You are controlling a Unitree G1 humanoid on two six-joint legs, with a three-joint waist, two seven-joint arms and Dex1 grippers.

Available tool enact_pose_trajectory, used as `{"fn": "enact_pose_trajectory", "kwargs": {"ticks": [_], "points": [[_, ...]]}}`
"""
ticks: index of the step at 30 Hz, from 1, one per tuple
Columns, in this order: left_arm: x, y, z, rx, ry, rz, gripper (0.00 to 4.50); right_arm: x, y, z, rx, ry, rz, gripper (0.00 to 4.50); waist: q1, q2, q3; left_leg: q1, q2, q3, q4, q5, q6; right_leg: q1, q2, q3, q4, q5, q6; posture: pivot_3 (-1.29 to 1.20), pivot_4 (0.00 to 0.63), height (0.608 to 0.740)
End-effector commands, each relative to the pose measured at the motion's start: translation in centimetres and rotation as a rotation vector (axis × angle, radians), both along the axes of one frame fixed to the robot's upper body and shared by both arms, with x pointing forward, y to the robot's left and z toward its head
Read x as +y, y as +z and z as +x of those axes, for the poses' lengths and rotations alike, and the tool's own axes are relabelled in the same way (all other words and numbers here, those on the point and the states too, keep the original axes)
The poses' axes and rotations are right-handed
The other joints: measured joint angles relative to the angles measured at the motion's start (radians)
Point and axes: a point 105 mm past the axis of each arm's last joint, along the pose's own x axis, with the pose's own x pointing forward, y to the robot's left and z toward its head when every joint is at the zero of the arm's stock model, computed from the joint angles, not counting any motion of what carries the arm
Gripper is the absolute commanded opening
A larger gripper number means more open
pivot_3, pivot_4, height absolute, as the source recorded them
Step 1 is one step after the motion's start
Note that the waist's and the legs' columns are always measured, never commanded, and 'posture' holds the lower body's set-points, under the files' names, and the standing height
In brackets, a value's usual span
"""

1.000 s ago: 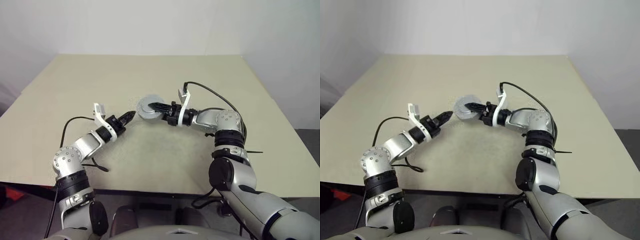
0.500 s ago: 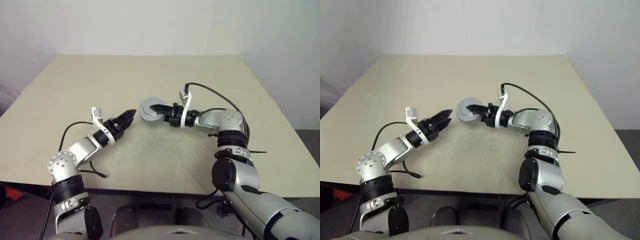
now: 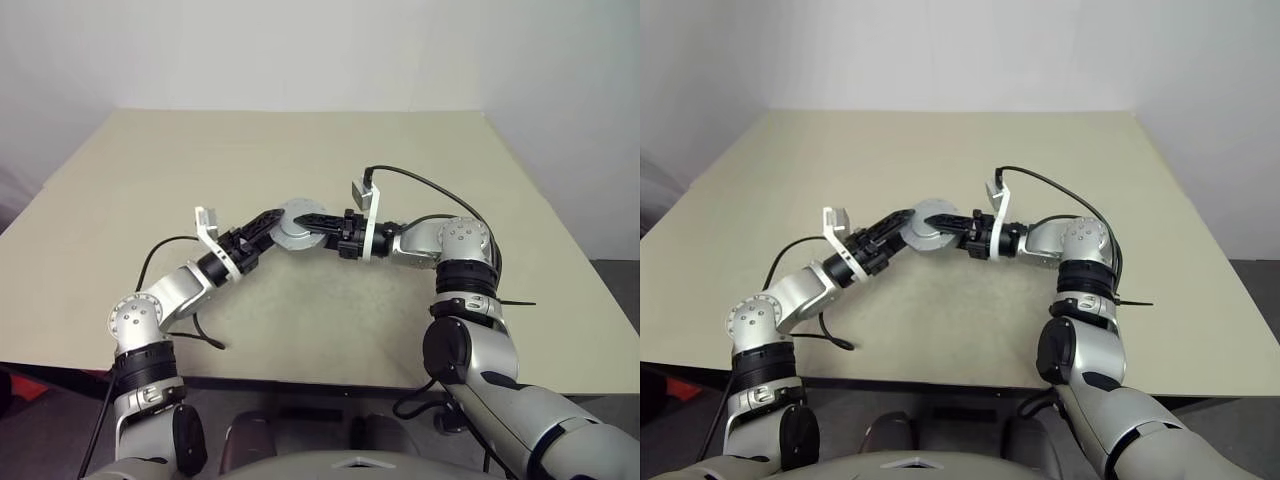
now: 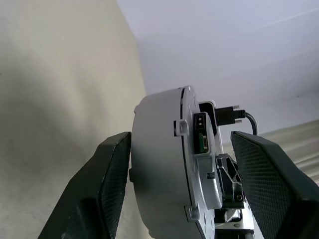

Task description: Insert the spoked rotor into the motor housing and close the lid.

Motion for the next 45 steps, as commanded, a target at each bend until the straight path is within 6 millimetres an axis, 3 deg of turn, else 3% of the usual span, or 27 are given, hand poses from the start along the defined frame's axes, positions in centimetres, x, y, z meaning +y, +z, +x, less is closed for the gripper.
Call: {"fn": "enact_pose_trajectory", "kwargs": {"ticks": [1,13,18,19,44,45], "points": [[-0.4,1.3,0.1,-0.045,-0.022,-0.025,3.37,0.2,2.5,0.0,-0.091,0.014,0.072,2.05,0.000,0.000,0.000,0.000,0.000,0.000,0.000,0.000,0.000,0.000,0.000,0.000,0.000,0.000,0.000,0.00,0.000,0.740],[-0.9,2.4,0.1,-0.086,-0.033,-0.076,3.37,0.4,3.1,0.0,-0.117,0.010,0.064,2.05,0.000,0.000,0.000,0.000,0.000,0.000,0.002,0.000,0.000,0.000,0.000,0.000,0.002,0.000,0.000,0.00,0.000,0.740],[-1.0,2.4,0.1,-0.085,-0.037,-0.080,2.25,0.6,3.2,0.0,-0.123,0.010,0.064,2.05,0.000,0.000,0.000,0.000,0.000,-0.001,0.002,0.001,-0.001,0.000,0.000,0.000,0.003,0.000,0.000,0.00,0.000,0.740],[-1.0,2.4,0.1,-0.086,-0.038,-0.081,2.20,0.6,3.3,0.0,-0.123,0.009,0.064,2.05,0.001,0.000,0.000,0.000,0.000,-0.001,0.002,0.001,-0.001,0.000,0.000,0.000,0.003,0.000,0.000,0.00,0.000,0.740],[-0.9,1.9,0.5,-0.062,-0.007,-0.076,2.20,1.1,3.7,-0.1,-0.152,-0.011,0.023,2.05,0.001,0.000,0.000,0.001,0.001,-0.001,0.014,0.001,-0.002,0.001,-0.001,0.001,0.013,0.000,-0.002,0.00,0.000,0.740],[-0.9,1.9,0.5,-0.061,-0.005,-0.075,2.20,1.1,3.6,-0.1,-0.152,-0.011,0.010,2.40,0.001,0.000,0.000,0.000,0.001,-0.001,0.014,0.001,-0.002,0.001,-0.001,0.001,0.013,0.000,-0.001,0.00,0.000,0.740]]}}
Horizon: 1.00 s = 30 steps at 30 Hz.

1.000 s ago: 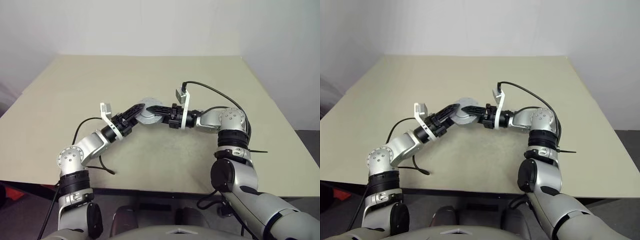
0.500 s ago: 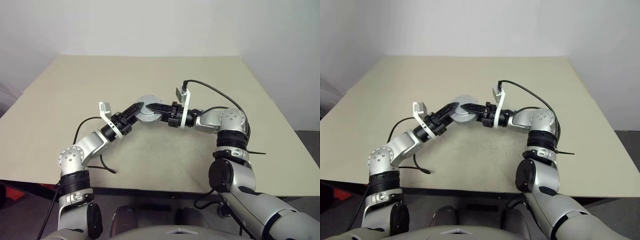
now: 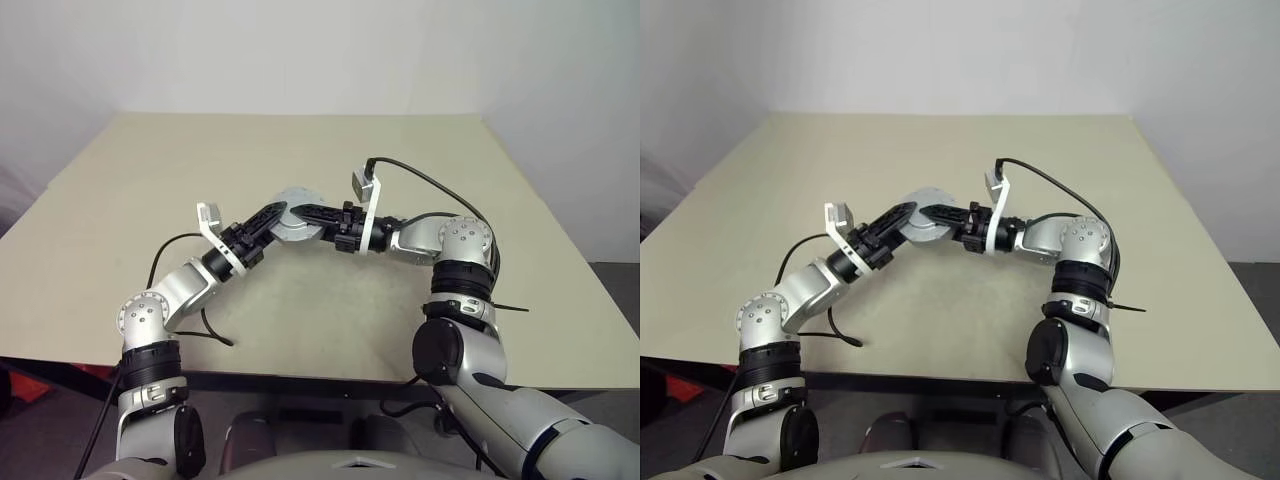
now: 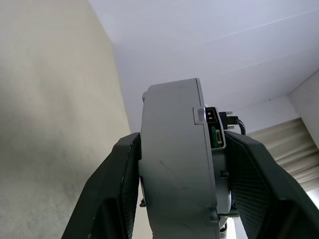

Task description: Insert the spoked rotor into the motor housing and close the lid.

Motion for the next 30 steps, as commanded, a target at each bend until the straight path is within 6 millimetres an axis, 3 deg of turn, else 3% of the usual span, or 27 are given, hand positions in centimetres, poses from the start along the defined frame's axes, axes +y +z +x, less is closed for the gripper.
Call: {"fn": "enact_pose_trajectory", "kwargs": {"ticks": [1,6,7,16,23,30], "points": [[-0.2,0.8,0.1,-0.026,-0.004,0.020,2.20,0.5,1.9,0.0,-0.089,0.010,-0.016,2.77,0.000,0.000,0.000,0.000,0.000,0.000,0.000,0.000,0.000,0.000,0.000,0.000,0.000,0.000,0.000,0.00,0.000,0.740],[-0.1,0.6,0.1,-0.021,0.003,0.026,2.20,0.5,1.5,0.3,-0.094,-0.013,-0.056,4.34,0.000,0.000,0.000,0.000,0.000,0.000,0.000,0.000,0.000,0.000,0.000,0.000,0.000,0.000,0.001,0.00,0.000,0.740],[0.0,0.5,0.1,-0.020,0.004,0.028,2.20,0.4,1.3,0.4,-0.096,-0.023,-0.063,4.47,-0.001,0.000,0.000,0.000,0.000,0.000,0.000,0.000,0.000,0.000,0.000,0.000,0.000,0.000,0.001,0.00,0.000,0.740],[1.4,0.0,-0.1,-0.003,0.079,0.037,2.20,-1.2,-1.5,2.9,-0.132,-0.186,-0.214,4.47,0.000,0.000,0.000,0.000,0.000,0.000,0.000,0.000,0.000,0.000,0.000,0.000,0.000,0.000,0.001,0.00,0.000,0.740],[2.8,-0.3,-0.3,0.006,0.152,0.028,2.20,-1.6,-1.8,3.6,-0.145,-0.211,-0.220,4.47,-0.002,0.000,0.000,0.000,0.000,0.000,0.000,0.000,0.000,0.000,0.000,0.000,0.000,0.000,0.000,0.00,0.000,0.740],[7.0,0.1,-0.3,-0.003,0.371,0.008,2.20,-2.4,-2.1,4.1,-0.144,-0.239,-0.232,4.47,-0.003,0.000,0.000,0.000,0.001,0.000,0.000,0.000,0.000,0.000,0.000,0.000,0.000,0.000,0.000,0.00,0.000,0.740]]}}
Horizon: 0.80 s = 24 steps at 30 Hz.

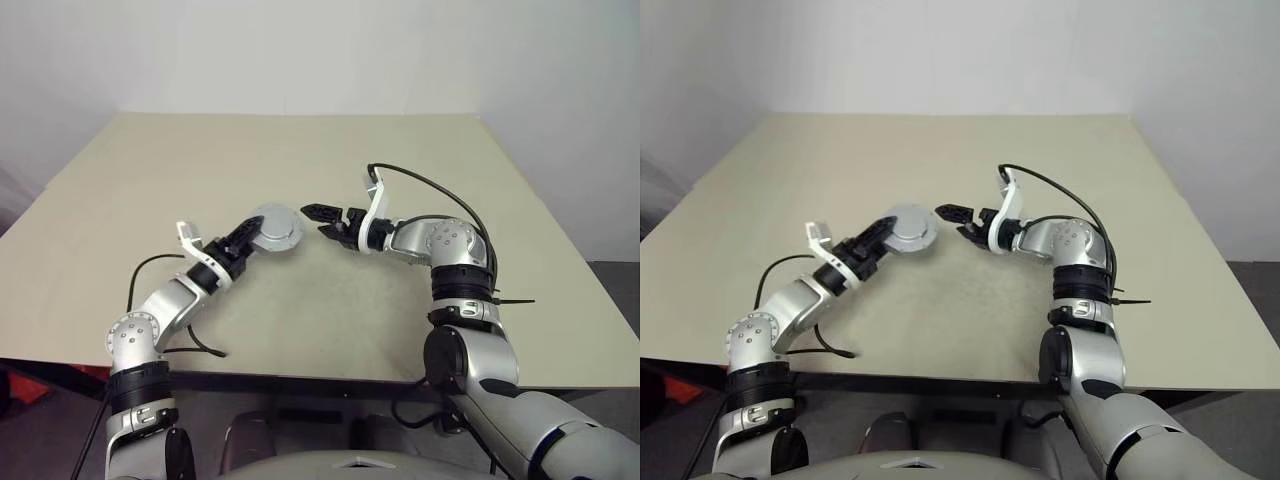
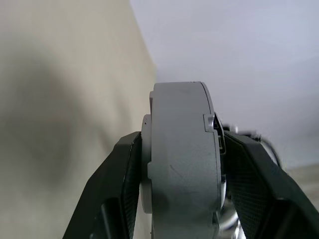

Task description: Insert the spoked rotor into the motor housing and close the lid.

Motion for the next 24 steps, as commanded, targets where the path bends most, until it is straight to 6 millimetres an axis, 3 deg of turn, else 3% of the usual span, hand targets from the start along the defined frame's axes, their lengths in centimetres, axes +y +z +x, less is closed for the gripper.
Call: {"fn": "enact_pose_trajectory", "kwargs": {"ticks": [1,7,12,18,24], "points": [[2.5,2.9,-0.3,-0.117,0.110,-0.030,2.20,-0.1,1.4,0.5,-0.052,0.001,0.013,4.47,0.001,0.000,0.000,0.000,0.000,0.000,0.000,0.000,0.000,0.000,0.000,0.000,0.000,0.000,0.000,0.00,0.000,0.740],[5.3,2.1,-0.4,-0.078,0.258,-0.029,2.20,-0.3,1.1,0.5,-0.045,0.003,0.007,4.47,0.001,-0.001,0.000,0.000,0.000,0.000,0.000,0.000,0.000,0.000,0.000,0.000,0.000,-0.001,-0.001,0.00,0.000,0.740],[5.6,0.6,-0.4,-0.030,0.296,-0.004,2.20,-0.3,0.6,0.4,-0.039,0.008,0.001,4.47,0.001,-0.003,-0.001,0.000,0.000,0.000,0.001,0.000,0.000,0.000,0.000,0.000,0.000,-0.001,-0.001,0.00,0.000,0.740],[7.6,-1.7,-0.7,0.061,0.400,0.014,2.20,-0.4,0.7,0.7,-0.036,0.002,0.002,4.47,0.000,-0.004,-0.001,0.000,0.001,0.000,0.001,0.000,0.000,0.000,0.001,0.000,0.000,0.000,-0.001,0.00,0.000,0.740],[8.9,-2.3,-1.1,0.074,0.451,0.034,2.20,-0.3,0.5,0.7,-0.031,0.004,-0.001,4.47,0.000,-0.007,-0.001,0.000,0.002,0.000,0.001,0.000,0.000,0.000,0.001,0.000,0.000,0.000,-0.001,0.00,0.000,0.740]]}}
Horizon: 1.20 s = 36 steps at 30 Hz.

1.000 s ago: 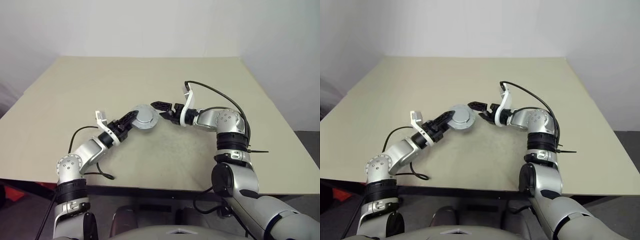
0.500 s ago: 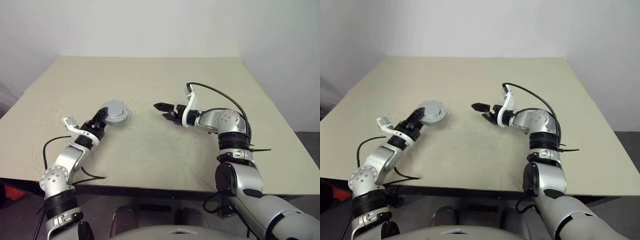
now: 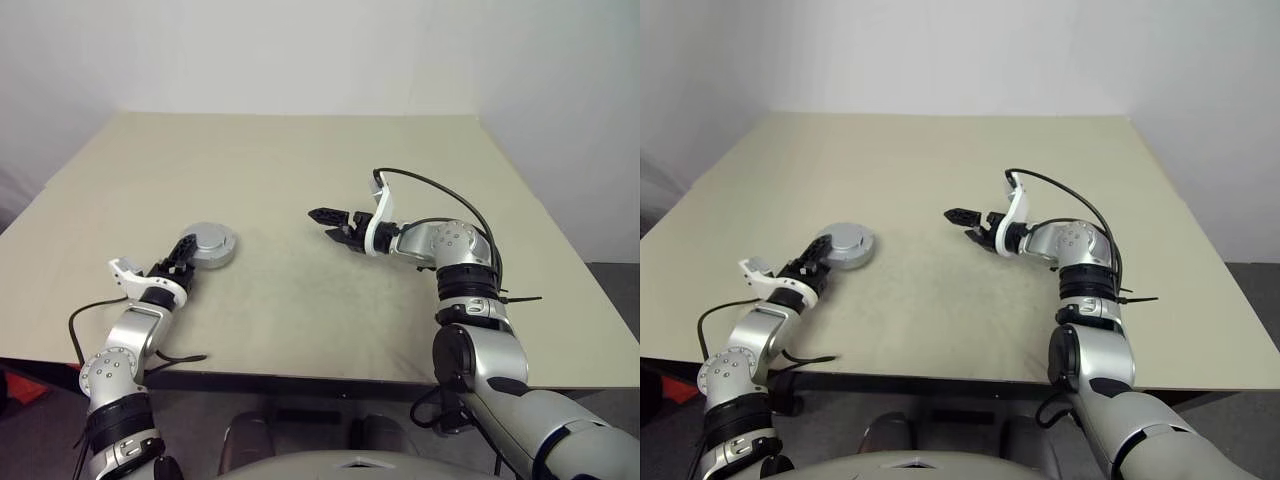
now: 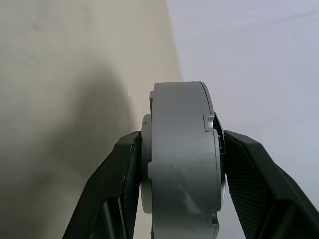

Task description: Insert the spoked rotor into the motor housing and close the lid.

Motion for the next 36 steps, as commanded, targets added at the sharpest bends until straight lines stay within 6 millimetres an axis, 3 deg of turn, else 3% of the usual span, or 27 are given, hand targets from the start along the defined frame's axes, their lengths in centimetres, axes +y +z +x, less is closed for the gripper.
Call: {"fn": "enact_pose_trajectory", "kwargs": {"ticks": [1,15,25,36], "points": [[1.4,2.0,0.1,-0.080,0.049,0.026,2.20,0.3,1.5,0.5,-0.049,0.008,0.011,4.47,0.000,-0.001,0.000,0.000,0.000,0.000,0.000,0.000,0.000,0.000,0.000,0.000,0.000,0.000,0.000,0.00,0.000,0.740],[2.8,1.6,-0.2,-0.069,0.118,0.045,2.20,0.3,1.4,0.5,-0.044,0.012,0.012,4.47,0.000,-0.004,0.000,0.000,0.001,0.000,0.000,0.000,0.000,0.000,0.001,0.000,0.000,0.000,-0.001,0.00,0.000,0.740],[5.2,2.0,-0.9,-0.105,0.206,0.031,2.20,0.5,1.5,0.4,-0.042,0.018,0.013,4.47,0.000,-0.005,0.000,0.000,0.002,0.000,0.000,0.000,0.000,0.000,0.001,0.000,0.000,0.000,-0.001,0.00,0.000,0.740],[5.7,-0.2,-0.5,0.009,0.250,0.026,2.20,0.5,1.5,0.5,-0.042,0.013,0.014,4.47,0.000,-0.006,0.000,0.004,0.002,0.000,0.000,0.000,0.000,0.003,0.001,-0.001,0.000,0.001,-0.001,0.00,0.000,0.740]]}}
